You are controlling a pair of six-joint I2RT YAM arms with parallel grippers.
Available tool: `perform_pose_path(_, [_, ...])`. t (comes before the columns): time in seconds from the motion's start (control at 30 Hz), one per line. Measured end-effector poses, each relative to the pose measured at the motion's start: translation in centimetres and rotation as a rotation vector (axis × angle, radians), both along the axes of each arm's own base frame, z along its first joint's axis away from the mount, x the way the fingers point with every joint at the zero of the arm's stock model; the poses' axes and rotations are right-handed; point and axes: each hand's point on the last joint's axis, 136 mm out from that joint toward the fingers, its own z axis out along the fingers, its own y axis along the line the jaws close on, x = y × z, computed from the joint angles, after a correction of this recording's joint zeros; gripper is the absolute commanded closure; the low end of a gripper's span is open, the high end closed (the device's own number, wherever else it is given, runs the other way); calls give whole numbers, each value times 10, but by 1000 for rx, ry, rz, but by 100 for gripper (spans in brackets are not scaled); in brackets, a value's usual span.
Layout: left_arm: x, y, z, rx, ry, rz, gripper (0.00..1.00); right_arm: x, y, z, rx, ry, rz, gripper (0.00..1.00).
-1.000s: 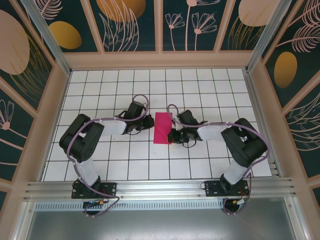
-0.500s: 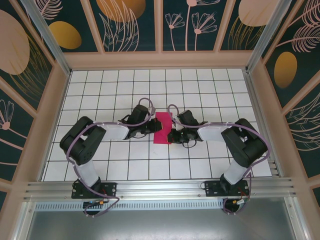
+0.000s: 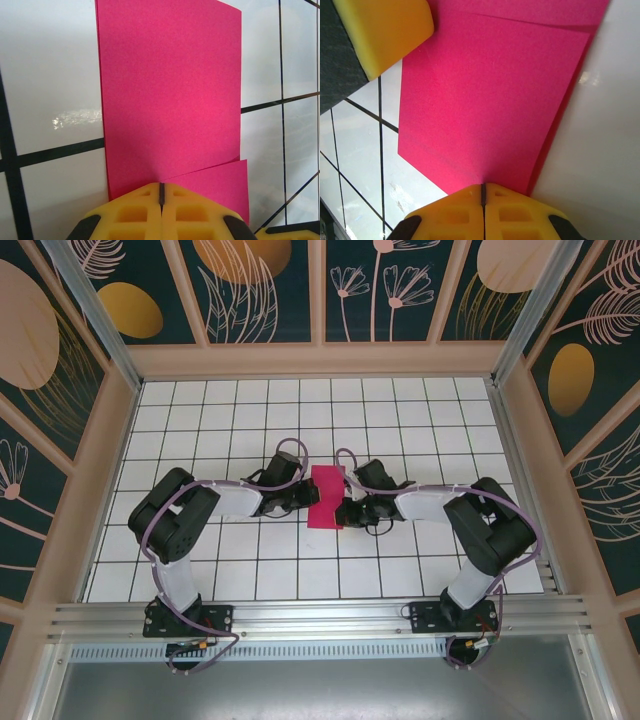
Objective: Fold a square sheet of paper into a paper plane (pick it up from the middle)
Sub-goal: Fold the triangle a second time at the center of the table.
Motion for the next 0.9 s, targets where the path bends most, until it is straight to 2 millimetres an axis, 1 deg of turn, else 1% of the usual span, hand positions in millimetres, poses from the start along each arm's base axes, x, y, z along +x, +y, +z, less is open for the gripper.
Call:
perform_pose_path(0.07, [0, 0, 0, 0, 1, 0, 99, 2, 3, 4, 2, -2, 2, 93])
perform_pose_path(0.2, [0, 0, 0, 0, 1, 0, 99, 12, 16, 19, 29, -32, 15, 93])
perform_pose_path(0.27, [0, -1, 0, -1, 2, -2, 99, 18, 22, 21, 35, -41, 19, 93])
perform_pose_path(0.33, [1, -1, 0, -2, 2, -2, 99, 23, 27, 19, 33, -39, 21, 93])
perform_pose_path(0.53, [1, -2, 0, -3, 2, -2, 99, 26, 30, -1, -4, -1, 20, 94])
perform_pose_path(0.7, [1, -2, -1, -1, 3, -2, 99, 32, 32, -1, -13, -16, 23, 94])
perform_pose_path(0.9, [3, 0, -1, 13, 3, 8, 99, 32, 30, -3, -12, -34, 37, 94])
